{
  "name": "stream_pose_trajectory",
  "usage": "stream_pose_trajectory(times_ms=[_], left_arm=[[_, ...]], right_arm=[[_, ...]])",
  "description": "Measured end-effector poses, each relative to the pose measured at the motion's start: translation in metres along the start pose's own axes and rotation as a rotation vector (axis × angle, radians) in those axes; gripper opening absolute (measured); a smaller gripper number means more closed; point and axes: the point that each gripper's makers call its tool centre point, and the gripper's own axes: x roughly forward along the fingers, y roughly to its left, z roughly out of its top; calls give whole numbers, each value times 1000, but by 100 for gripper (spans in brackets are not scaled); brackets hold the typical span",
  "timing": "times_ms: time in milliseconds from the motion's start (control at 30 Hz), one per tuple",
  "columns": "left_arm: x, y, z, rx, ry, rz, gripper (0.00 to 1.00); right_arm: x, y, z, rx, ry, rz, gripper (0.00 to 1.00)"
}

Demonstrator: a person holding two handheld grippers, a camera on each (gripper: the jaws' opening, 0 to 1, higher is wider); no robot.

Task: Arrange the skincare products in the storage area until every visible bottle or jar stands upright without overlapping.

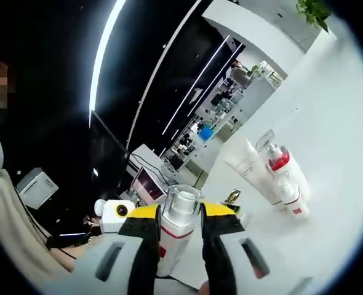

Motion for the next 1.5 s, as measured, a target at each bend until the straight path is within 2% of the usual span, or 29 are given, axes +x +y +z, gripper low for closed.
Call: stream_pose_trajectory(times_ms=[100, 233, 333, 367, 467, 533, 700, 1033, 1233, 1500], left_arm=[[1, 6, -5, 70, 57, 37, 17], [5, 19, -11, 185, 170, 114, 19], [7, 24, -14, 275, 244, 134, 19], [9, 27, -16, 336, 289, 150, 18], [12, 36, -20, 437, 374, 185, 18], [16, 42, -21, 488, 411, 205, 19], [26, 49, -24, 495, 426, 194, 18], [38, 66, -31, 577, 470, 192, 18], [46, 82, -46, 599, 506, 183, 17], [51, 101, -67, 631, 533, 185, 17]], right_arm=[[0, -2, -2, -63, 29, -23, 24], [3, 3, -6, -257, 102, -43, 23], [7, 6, -8, -352, 144, -50, 22], [8, 7, -9, -382, 155, -54, 22], [11, 5, -11, -503, 203, -83, 22], [14, 5, -11, -549, 221, -91, 22], [16, 1, -13, -573, 230, -113, 21], [15, -16, -19, -642, 281, -188, 21], [18, -31, -36, -716, 353, -241, 21], [19, -50, -57, -745, 419, -298, 21]])
